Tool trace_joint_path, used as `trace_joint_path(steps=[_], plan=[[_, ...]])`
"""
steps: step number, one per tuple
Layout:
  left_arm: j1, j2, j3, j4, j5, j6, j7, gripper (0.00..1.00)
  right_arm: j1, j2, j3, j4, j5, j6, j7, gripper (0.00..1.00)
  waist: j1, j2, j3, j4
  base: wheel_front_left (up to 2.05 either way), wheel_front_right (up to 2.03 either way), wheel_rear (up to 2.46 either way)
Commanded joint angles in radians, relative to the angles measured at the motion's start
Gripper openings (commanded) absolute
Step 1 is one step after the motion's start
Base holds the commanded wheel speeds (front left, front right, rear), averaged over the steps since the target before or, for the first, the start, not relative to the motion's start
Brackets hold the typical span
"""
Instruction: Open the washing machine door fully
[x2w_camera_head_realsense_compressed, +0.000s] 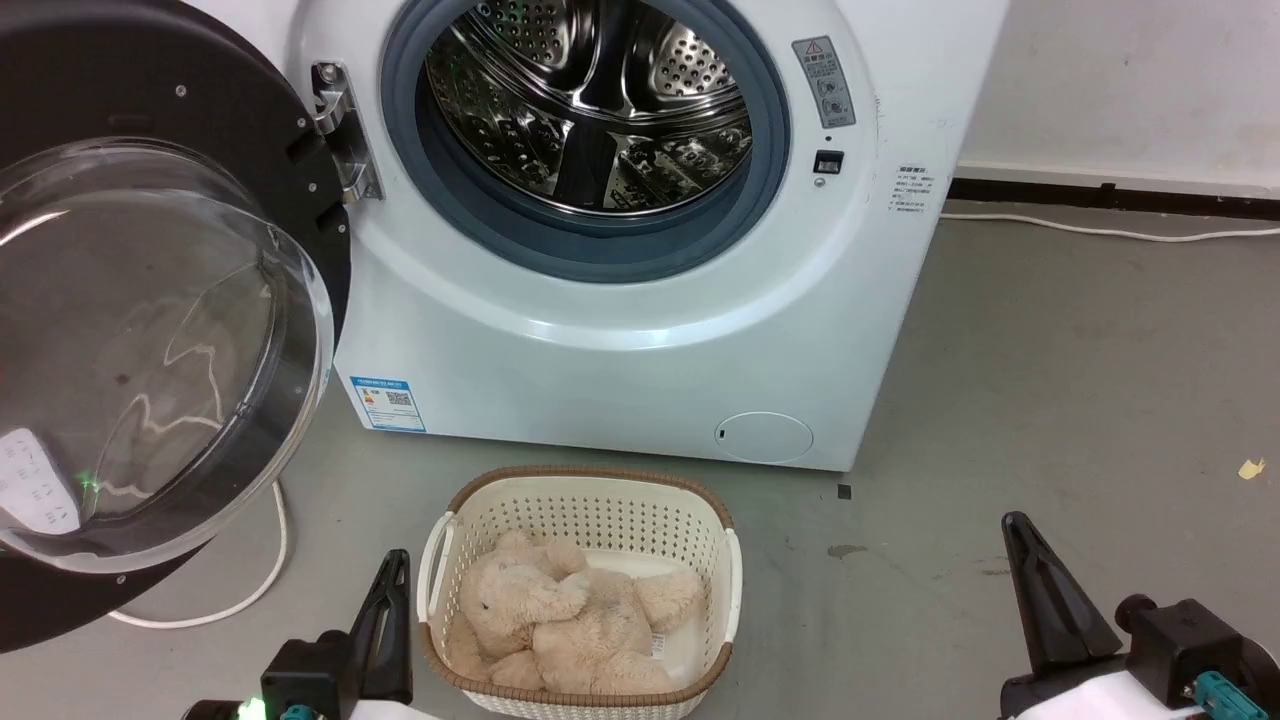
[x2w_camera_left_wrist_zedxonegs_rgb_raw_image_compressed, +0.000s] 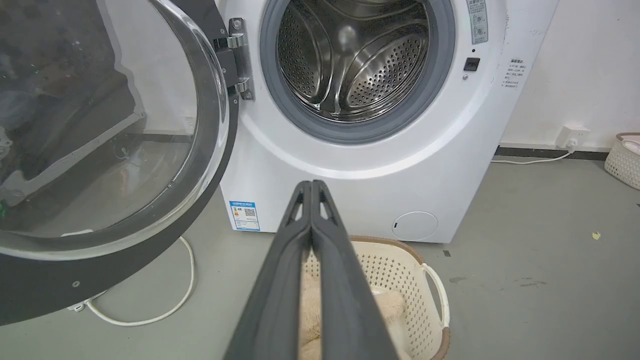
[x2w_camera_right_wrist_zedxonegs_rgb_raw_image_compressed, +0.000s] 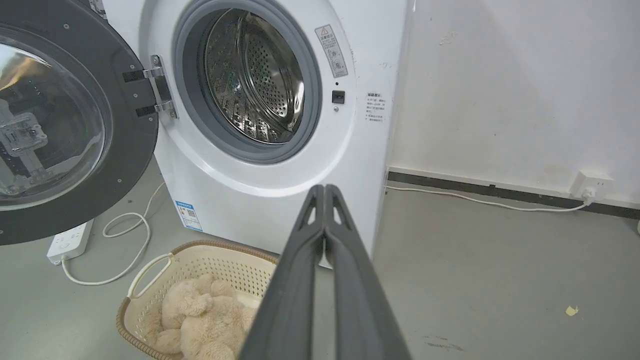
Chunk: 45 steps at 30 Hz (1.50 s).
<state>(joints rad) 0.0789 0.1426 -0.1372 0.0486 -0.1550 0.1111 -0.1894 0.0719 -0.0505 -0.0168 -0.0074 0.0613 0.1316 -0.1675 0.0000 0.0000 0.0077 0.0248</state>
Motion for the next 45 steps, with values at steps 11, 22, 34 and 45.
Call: trace_joint_path(steps=[11, 22, 34, 45], plan=[[-0.024, -0.015, 0.024, -0.012, 0.030, -0.018, 0.028, 0.00, -0.023, 0.000, 0.003, 0.002, -0.013, 0.000, 0.025, 0.00, 0.0000, 0.0000, -0.001, -0.003, 0.00, 0.00, 0.00], [-0.034, -0.030, 0.045, -0.019, 0.053, -0.036, 0.059, 0.00, -0.032, 0.000, 0.006, 0.003, -0.022, 0.000, 0.052, 0.00, 0.0000, 0.0000, -0.002, -0.007, 0.00, 0.00, 0.00], [-0.042, -0.041, 0.062, -0.024, 0.072, -0.050, 0.083, 0.00, -0.039, 0.000, 0.008, 0.004, -0.030, -0.001, 0.074, 0.00, 0.0000, 0.0000, -0.003, -0.011, 0.00, 0.00, 0.00], [-0.050, -0.052, 0.078, -0.029, 0.090, -0.063, 0.105, 0.00, -0.046, 0.000, 0.010, 0.005, -0.036, -0.001, 0.093, 0.00, 0.0000, 0.0000, -0.004, -0.014, 0.00, 0.00, 0.00]])
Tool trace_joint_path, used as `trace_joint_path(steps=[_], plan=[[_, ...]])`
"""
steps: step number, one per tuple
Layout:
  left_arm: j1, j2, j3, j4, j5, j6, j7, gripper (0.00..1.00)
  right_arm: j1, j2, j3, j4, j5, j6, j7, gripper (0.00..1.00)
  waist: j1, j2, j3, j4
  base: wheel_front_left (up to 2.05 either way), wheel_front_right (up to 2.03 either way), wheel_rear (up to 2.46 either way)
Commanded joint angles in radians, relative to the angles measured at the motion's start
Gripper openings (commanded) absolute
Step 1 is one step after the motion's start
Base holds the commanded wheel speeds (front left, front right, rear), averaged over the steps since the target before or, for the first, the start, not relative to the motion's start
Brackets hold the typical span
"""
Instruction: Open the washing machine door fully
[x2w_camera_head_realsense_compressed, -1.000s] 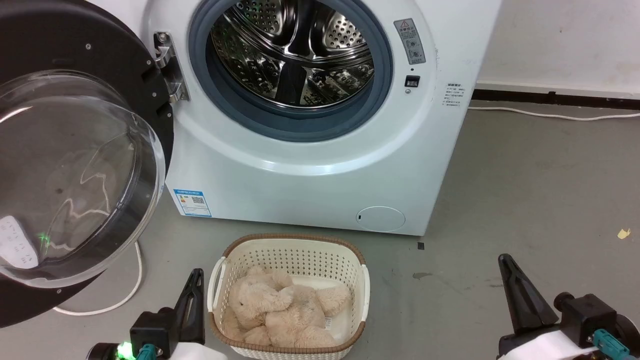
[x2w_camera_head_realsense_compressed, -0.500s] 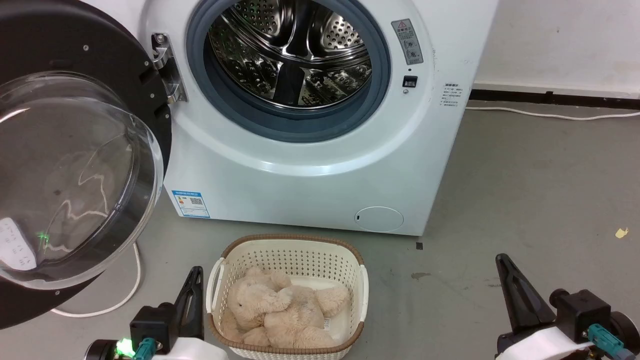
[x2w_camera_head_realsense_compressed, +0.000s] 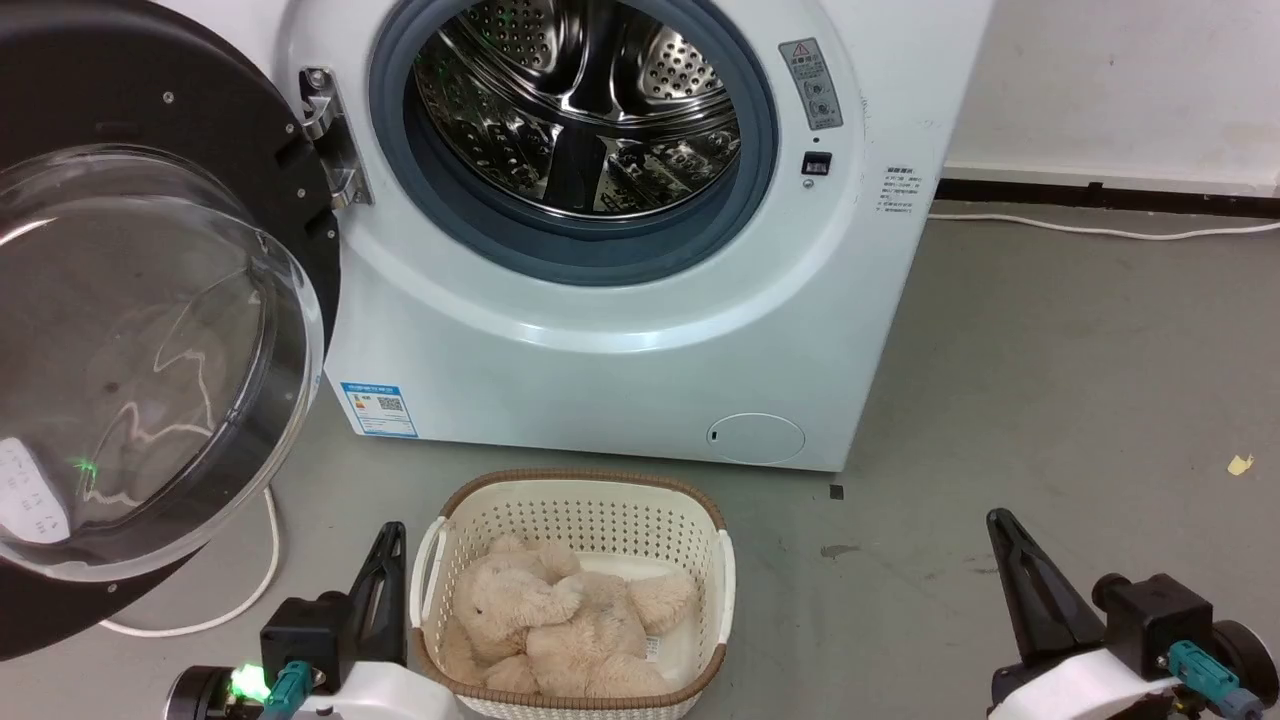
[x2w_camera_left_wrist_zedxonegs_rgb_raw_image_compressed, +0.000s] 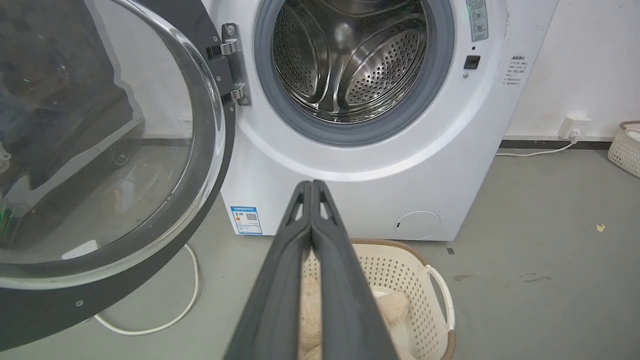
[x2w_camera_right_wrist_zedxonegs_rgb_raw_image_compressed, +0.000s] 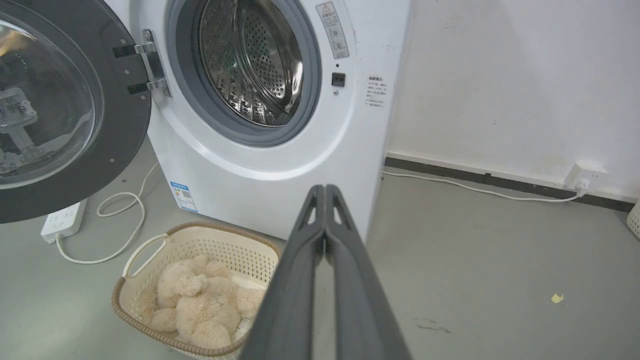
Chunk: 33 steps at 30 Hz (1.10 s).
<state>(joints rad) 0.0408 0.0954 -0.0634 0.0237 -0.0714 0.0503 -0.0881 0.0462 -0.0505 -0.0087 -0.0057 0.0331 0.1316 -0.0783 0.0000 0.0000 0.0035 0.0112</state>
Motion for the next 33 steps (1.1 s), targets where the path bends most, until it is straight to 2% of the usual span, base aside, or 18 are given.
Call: trace_joint_path(steps=[1, 33], plan=[[-0.013, -0.006, 0.006, -0.005, 0.008, -0.003, 0.006, 0.00, -0.021, 0.000, 0.002, 0.003, -0.009, -0.001, 0.006, 0.00, 0.0000, 0.0000, 0.000, 0.000, 0.00, 0.00, 0.00], [-0.034, -0.036, 0.050, -0.019, 0.057, -0.039, 0.069, 0.00, -0.040, 0.000, 0.007, 0.005, -0.027, -0.001, 0.062, 0.00, 0.0000, 0.0000, -0.003, -0.009, 0.00, 0.00, 0.00]])
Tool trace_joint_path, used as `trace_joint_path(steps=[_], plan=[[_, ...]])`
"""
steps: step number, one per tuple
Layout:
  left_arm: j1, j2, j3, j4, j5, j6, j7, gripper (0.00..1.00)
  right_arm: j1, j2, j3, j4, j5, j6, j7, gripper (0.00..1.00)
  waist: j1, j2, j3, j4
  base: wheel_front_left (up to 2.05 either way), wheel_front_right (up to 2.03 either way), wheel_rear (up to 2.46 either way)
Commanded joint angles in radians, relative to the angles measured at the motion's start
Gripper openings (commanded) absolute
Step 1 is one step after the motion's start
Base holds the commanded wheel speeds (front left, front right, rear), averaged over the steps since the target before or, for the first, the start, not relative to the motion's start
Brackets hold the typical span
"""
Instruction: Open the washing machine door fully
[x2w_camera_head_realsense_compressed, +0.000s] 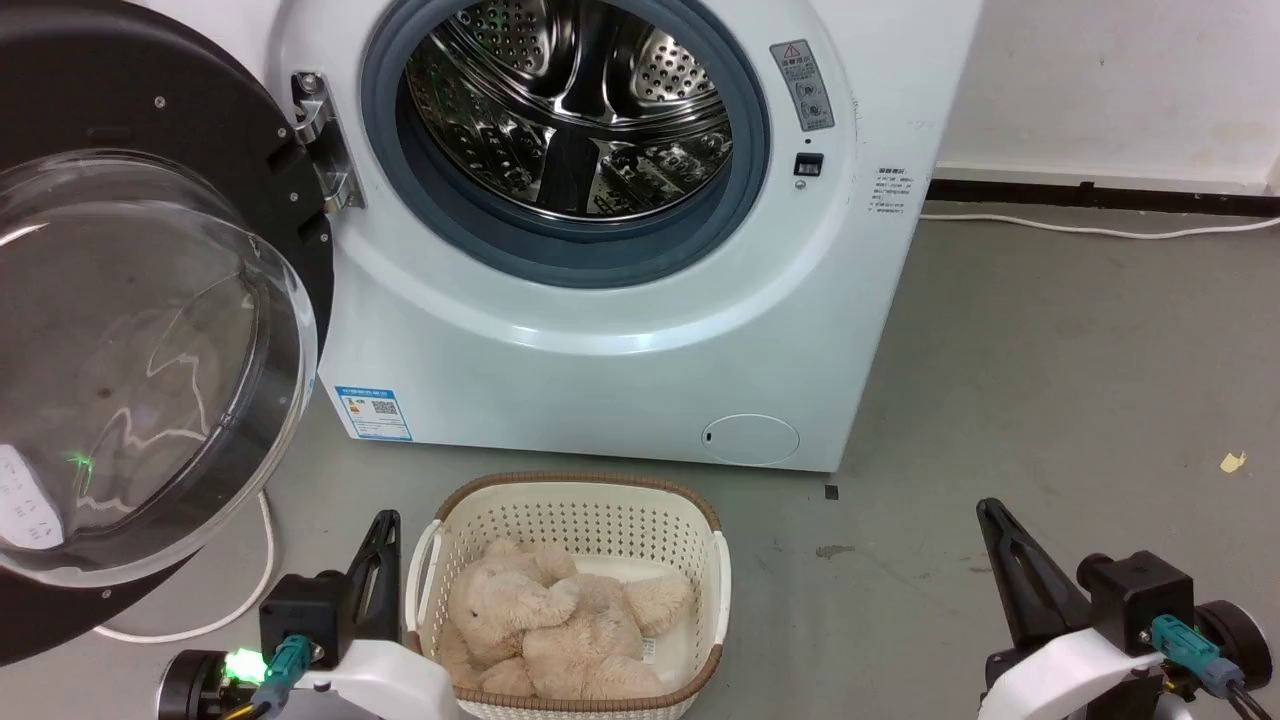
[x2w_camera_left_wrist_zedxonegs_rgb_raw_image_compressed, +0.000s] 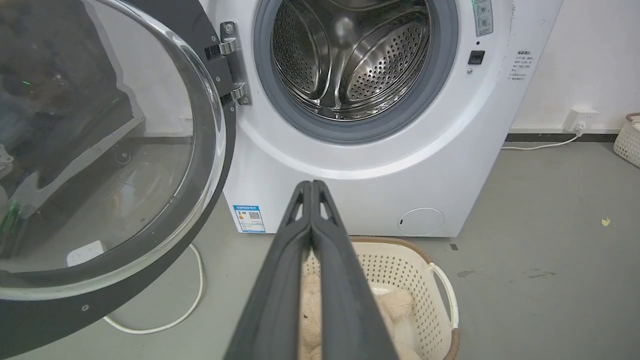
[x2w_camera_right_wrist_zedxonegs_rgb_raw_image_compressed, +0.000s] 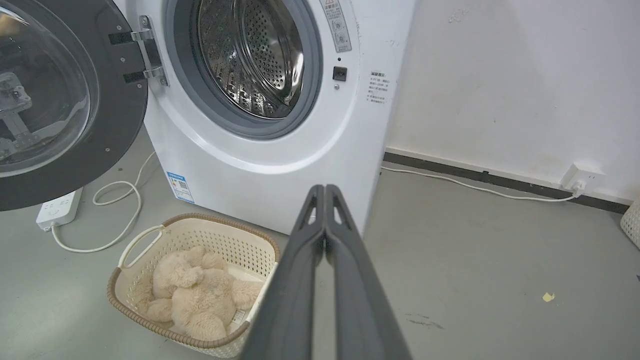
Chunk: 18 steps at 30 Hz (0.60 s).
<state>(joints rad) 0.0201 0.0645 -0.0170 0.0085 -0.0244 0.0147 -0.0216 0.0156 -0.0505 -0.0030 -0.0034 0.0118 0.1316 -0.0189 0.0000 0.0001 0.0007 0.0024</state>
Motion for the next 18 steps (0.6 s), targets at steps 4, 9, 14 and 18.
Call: trace_joint_path(steps=[4, 9, 14, 18], plan=[[-0.016, -0.009, 0.009, -0.006, 0.016, -0.008, 0.011, 0.00, -0.012, 0.000, 0.002, 0.003, -0.009, -0.001, 0.009, 0.00, 0.0000, -0.0001, 0.000, -0.001, 0.00, 0.00, 0.00], [-0.020, -0.014, 0.017, -0.008, 0.024, -0.014, 0.021, 0.00, -0.015, 0.000, 0.003, 0.003, -0.012, -0.001, 0.018, 0.00, 0.0000, -0.0001, -0.001, -0.002, 0.00, 0.00, 0.00], [-0.020, -0.014, 0.017, -0.009, 0.024, -0.015, 0.022, 0.00, -0.016, 0.000, 0.003, 0.003, -0.012, -0.001, 0.019, 0.00, 0.0000, -0.0001, -0.001, -0.002, 0.00, 0.00, 0.00], [-0.020, -0.014, 0.017, -0.009, 0.024, -0.015, 0.022, 0.00, -0.016, 0.000, 0.003, 0.003, -0.012, -0.001, 0.019, 0.00, 0.0000, -0.0001, -0.001, -0.002, 0.00, 0.00, 0.00]])
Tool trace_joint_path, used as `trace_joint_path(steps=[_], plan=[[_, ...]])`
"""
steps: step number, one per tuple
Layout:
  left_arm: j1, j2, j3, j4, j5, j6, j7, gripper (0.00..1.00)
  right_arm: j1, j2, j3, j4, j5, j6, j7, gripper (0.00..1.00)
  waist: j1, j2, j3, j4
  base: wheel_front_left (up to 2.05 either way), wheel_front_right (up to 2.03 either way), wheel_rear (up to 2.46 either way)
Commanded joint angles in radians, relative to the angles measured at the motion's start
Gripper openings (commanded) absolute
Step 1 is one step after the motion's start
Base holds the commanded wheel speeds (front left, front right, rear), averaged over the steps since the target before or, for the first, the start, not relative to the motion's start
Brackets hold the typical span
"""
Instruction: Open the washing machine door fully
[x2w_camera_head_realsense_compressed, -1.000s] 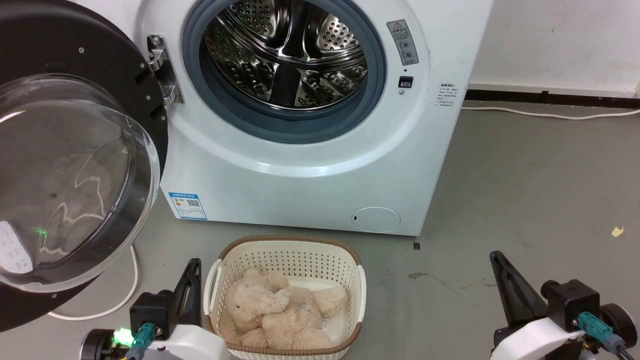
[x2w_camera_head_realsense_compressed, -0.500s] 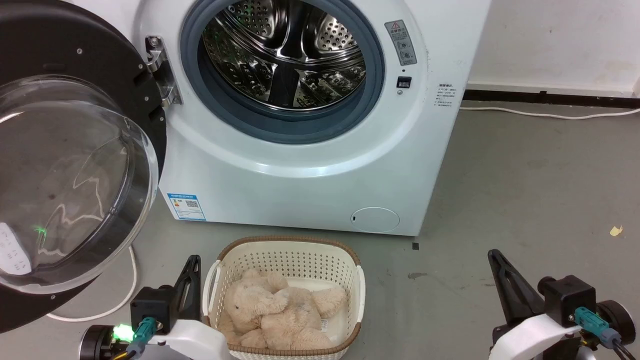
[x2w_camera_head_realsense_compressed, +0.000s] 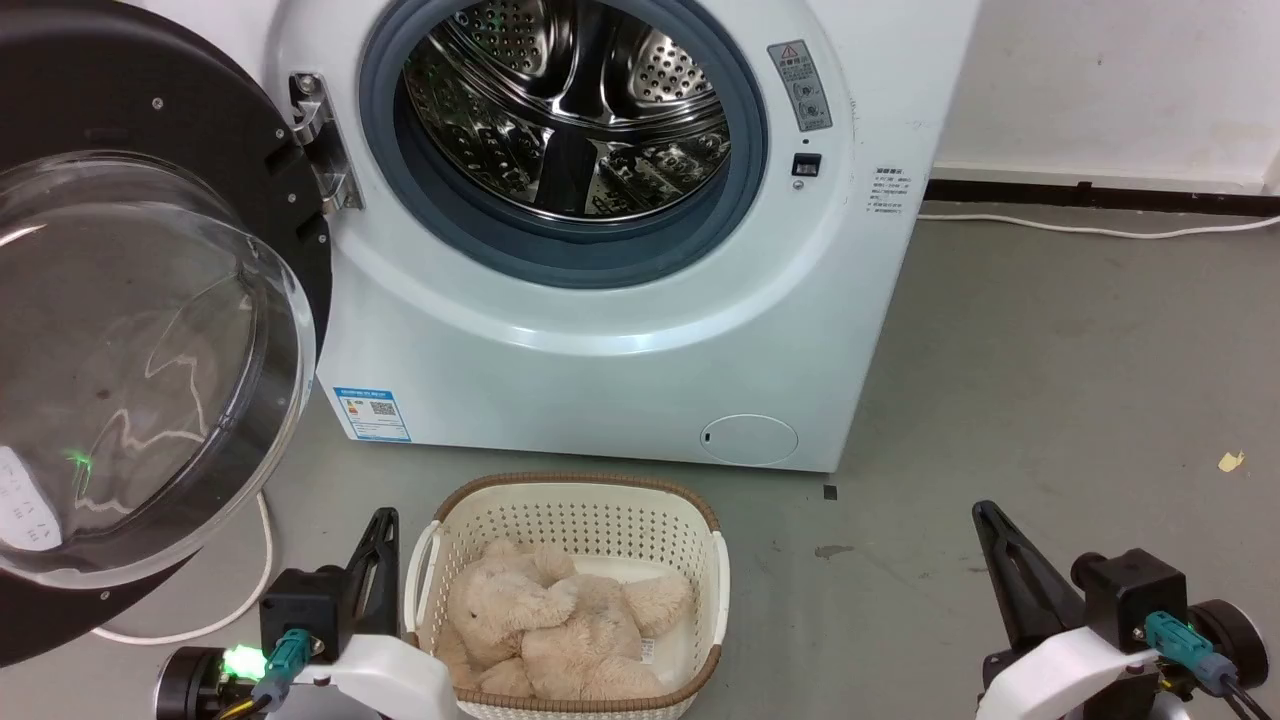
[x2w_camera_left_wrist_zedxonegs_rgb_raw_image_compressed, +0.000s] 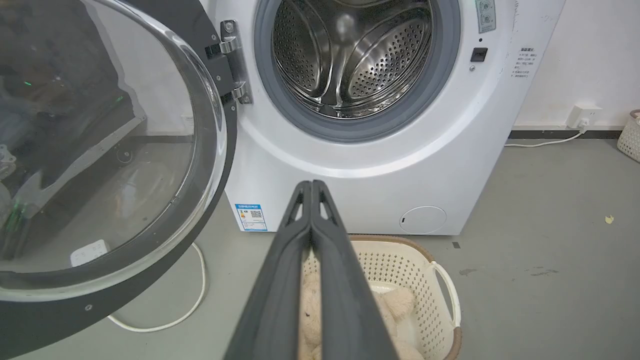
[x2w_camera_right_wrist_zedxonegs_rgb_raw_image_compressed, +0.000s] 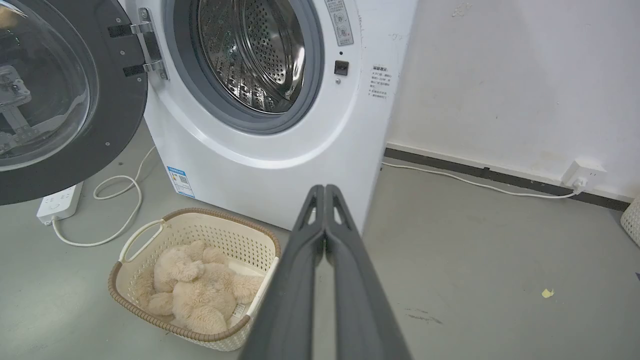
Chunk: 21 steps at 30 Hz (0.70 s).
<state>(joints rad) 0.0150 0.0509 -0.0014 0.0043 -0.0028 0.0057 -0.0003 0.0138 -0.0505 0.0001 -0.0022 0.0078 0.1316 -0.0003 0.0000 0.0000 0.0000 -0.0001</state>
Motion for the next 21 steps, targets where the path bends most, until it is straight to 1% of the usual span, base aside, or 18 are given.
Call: trace_joint_path(steps=[1, 21], plan=[[-0.015, -0.001, 0.001, -0.004, 0.003, -0.006, 0.000, 0.00, -0.014, 0.000, 0.000, 0.002, -0.008, -0.001, 0.000, 0.00, 0.0000, 0.0000, 0.000, 0.000, 0.00, 0.00, 0.00], [-0.015, -0.001, 0.001, -0.004, 0.003, -0.006, 0.000, 0.00, -0.014, 0.000, 0.000, 0.002, -0.008, -0.001, 0.000, 0.00, 0.0000, 0.0000, 0.000, 0.000, 0.00, 0.00, 0.00]])
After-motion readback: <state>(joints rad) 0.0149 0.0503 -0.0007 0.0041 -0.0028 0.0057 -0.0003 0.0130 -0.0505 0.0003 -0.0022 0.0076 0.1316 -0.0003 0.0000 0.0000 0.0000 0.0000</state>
